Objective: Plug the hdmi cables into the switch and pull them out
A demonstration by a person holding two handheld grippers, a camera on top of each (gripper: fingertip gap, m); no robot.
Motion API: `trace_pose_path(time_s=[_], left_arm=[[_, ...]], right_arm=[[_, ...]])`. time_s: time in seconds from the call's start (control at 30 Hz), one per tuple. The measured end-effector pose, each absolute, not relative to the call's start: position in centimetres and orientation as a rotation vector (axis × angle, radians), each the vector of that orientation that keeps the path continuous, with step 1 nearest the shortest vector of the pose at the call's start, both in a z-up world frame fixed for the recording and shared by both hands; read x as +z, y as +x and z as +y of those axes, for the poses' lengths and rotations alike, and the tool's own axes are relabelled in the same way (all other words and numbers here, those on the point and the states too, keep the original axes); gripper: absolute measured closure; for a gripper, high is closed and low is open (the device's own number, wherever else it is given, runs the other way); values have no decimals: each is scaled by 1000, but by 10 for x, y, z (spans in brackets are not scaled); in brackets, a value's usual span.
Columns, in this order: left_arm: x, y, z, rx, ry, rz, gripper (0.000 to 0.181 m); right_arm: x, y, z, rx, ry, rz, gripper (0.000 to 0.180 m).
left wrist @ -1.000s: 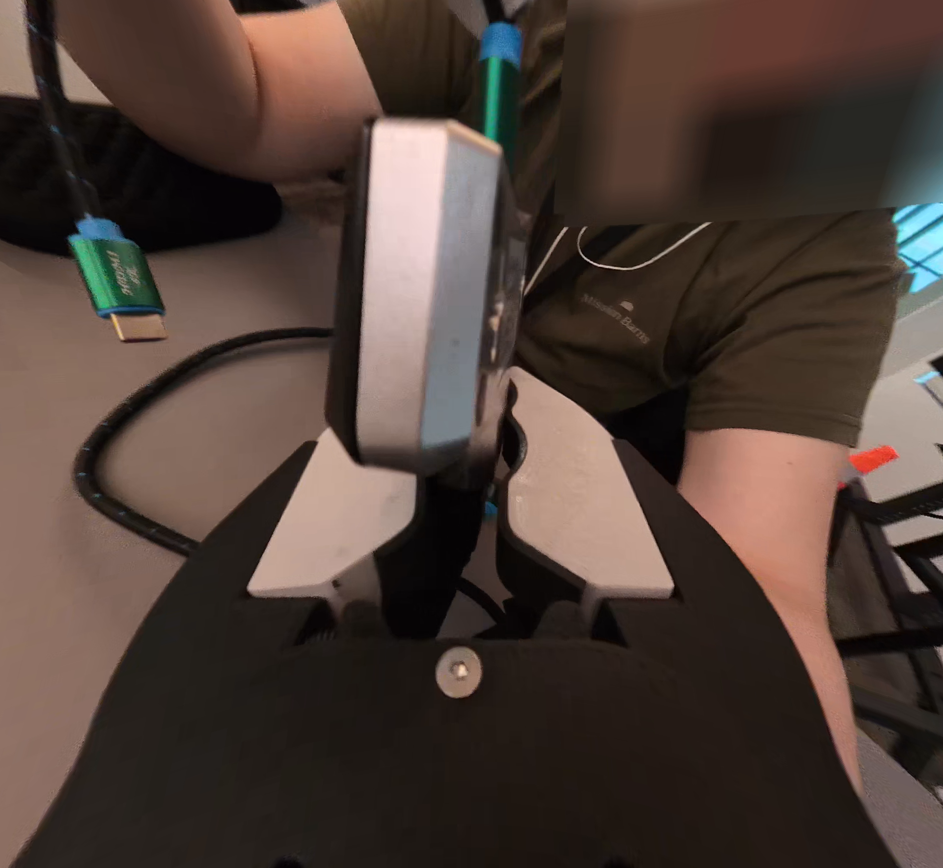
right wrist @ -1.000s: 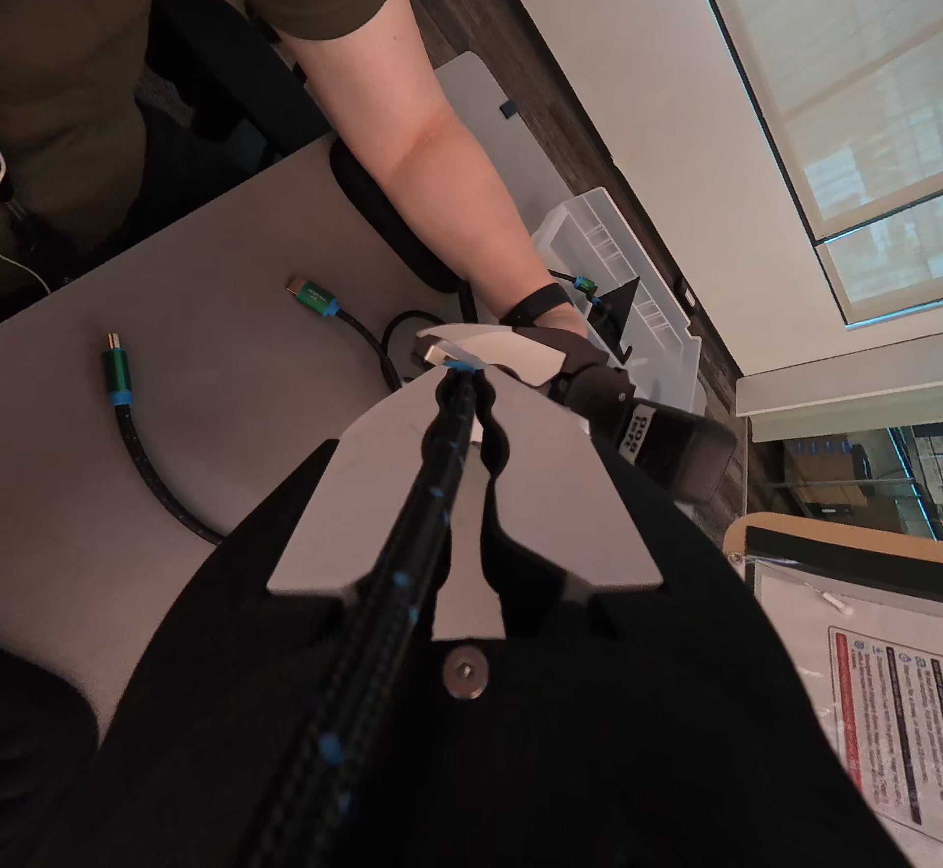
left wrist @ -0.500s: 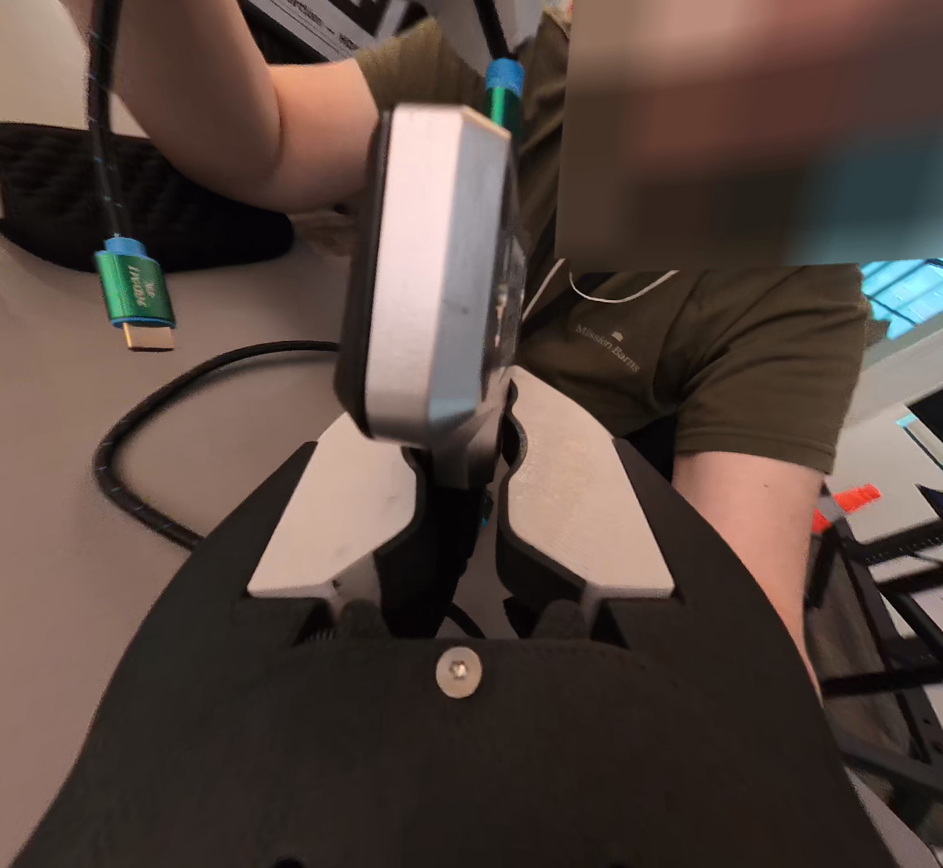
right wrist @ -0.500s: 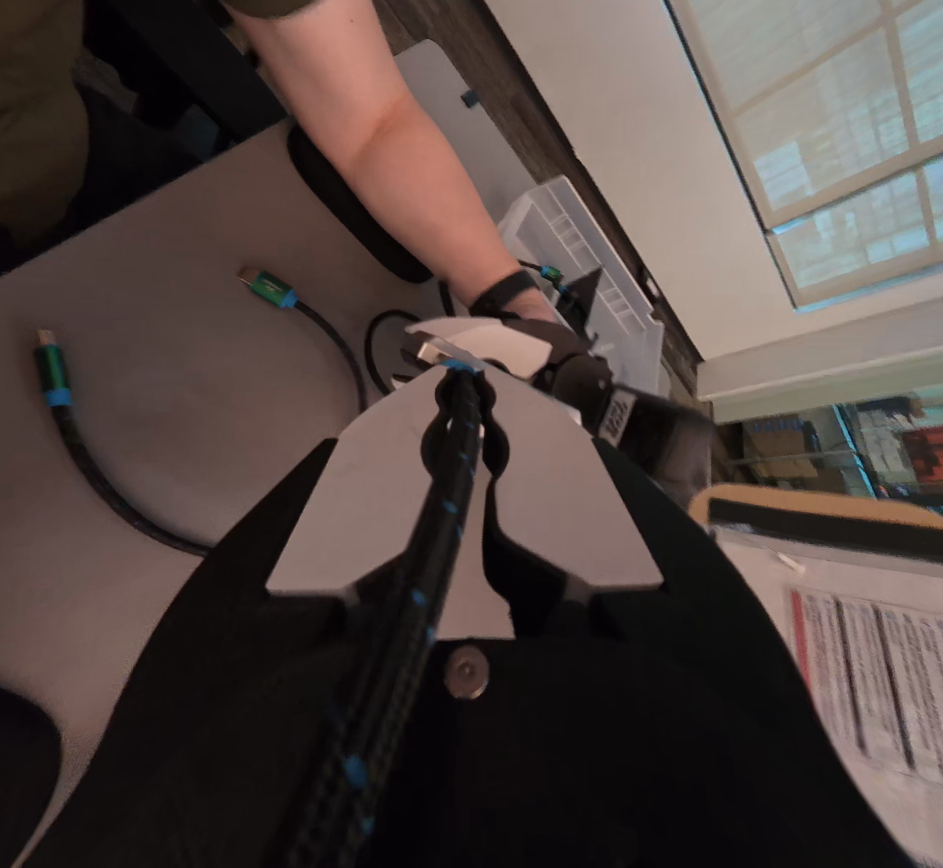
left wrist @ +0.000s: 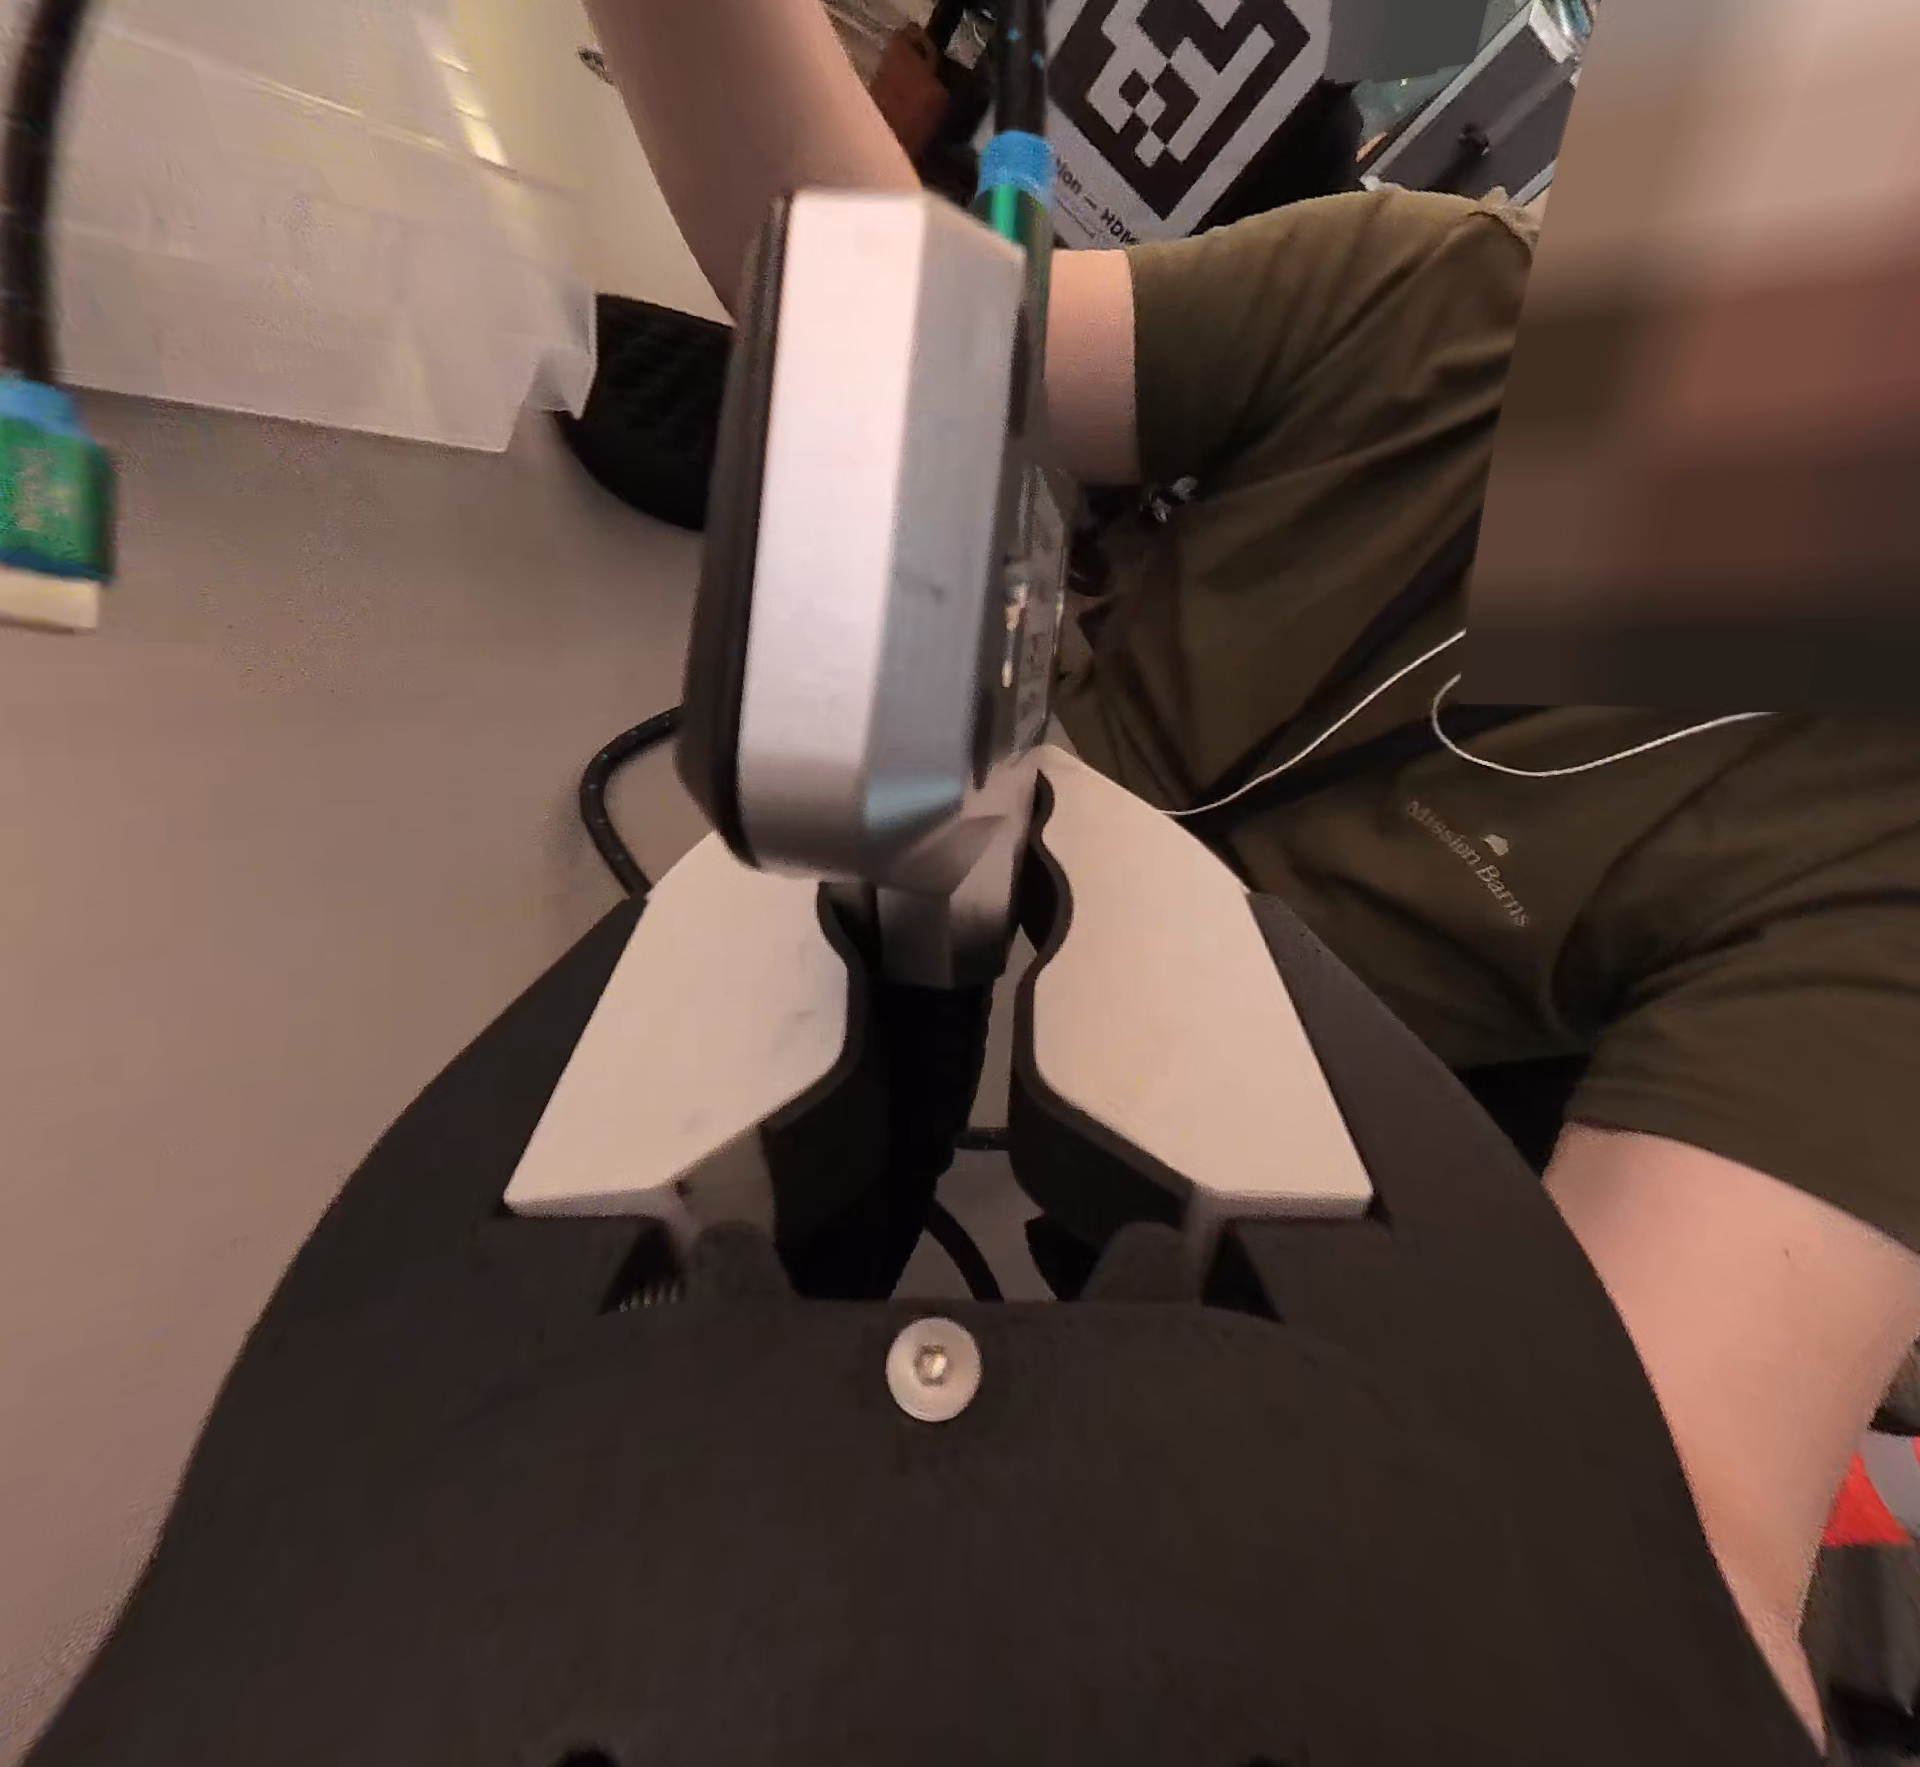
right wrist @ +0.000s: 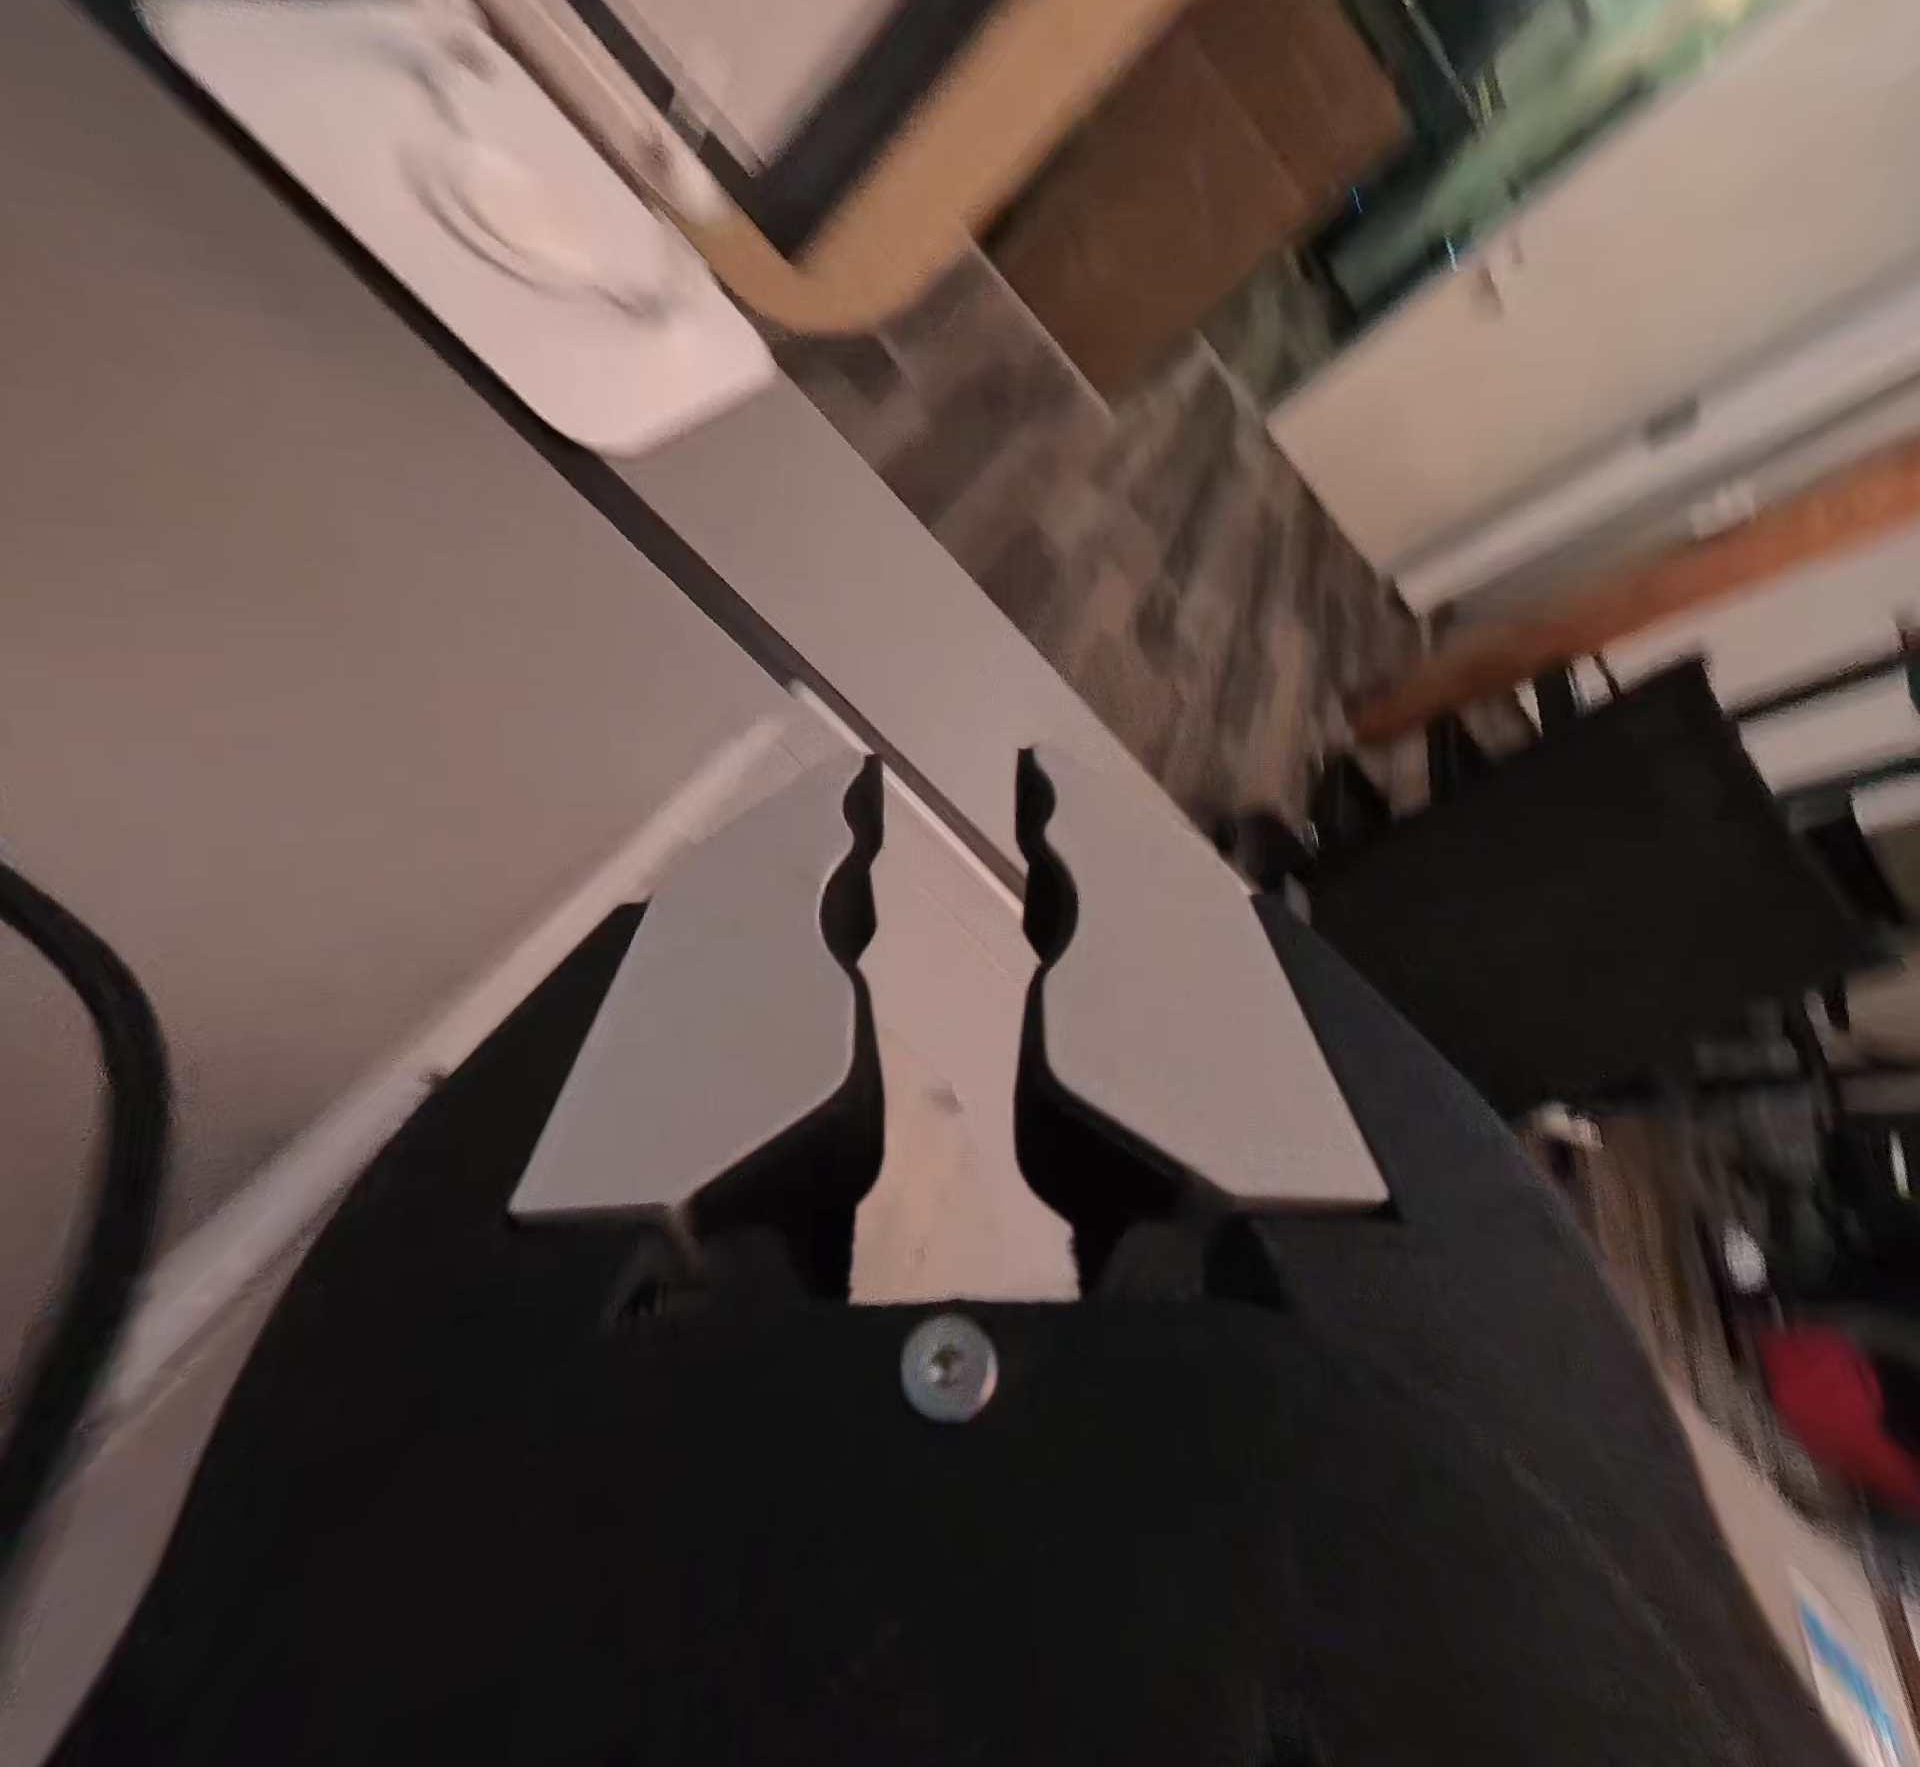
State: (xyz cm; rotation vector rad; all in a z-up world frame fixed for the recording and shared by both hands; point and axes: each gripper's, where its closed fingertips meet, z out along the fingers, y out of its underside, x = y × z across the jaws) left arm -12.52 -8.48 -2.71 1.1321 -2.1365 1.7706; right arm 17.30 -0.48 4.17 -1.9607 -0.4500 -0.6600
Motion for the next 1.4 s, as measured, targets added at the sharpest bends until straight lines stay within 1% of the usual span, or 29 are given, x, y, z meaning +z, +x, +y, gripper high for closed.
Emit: trace_pose_path(time_s=[0.07,0.17,0.27,0.4,0.5,0.57,0.7,0.83,0.93,1.0,1.07,1.13,1.3,1.4], left_arm=[[-24,-122,-82,1799,1159,-2122,158],[-20,-117,-72,1831,1247,-2079,159],[-38,-110,-58,1732,1445,-2004,158],[-83,-104,-44,1491,1682,-1865,159],[-96,-92,-40,1515,1757,-1603,159],[-108,-88,-33,1481,1820,-1601,159],[-144,-86,-12,1242,2044,-1794,158],[-149,-78,-7,1261,2088,-1755,157],[-135,-72,3,1365,2136,-1697,137],[-115,-68,16,1458,2205,-1701,131],[-92,-68,31,1520,2306,-1743,123],[-63,-71,46,1600,2410,-1793,123],[27,-95,70,2029,2530,-1751,124],[63,-117,81,2166,2591,-1804,126]], right_arm=[[36,207,-14,-694,-1994,-329,155],[37,239,-31,-610,-1999,-145,155],[47,240,-41,-516,-1941,-135,155],[69,223,-47,-565,-1879,-221,155],[79,200,-43,-624,-1857,-324,155],[79,180,-36,-633,-1857,-406,155],[67,146,-19,-646,-1873,-573,155],[37,104,-5,-600,-1906,-827,154],[6,36,-14,-338,-1866,-1165,154],[-15,-24,-41,-16,-1794,-1422,154],[-29,-71,-65,209,-1713,-1607,154],[-45,-107,-77,305,-1675,-1740,153],[-85,-180,-93,327,-1535,-1975,153],[-102,-211,-96,305,-1441,-2024,155]])
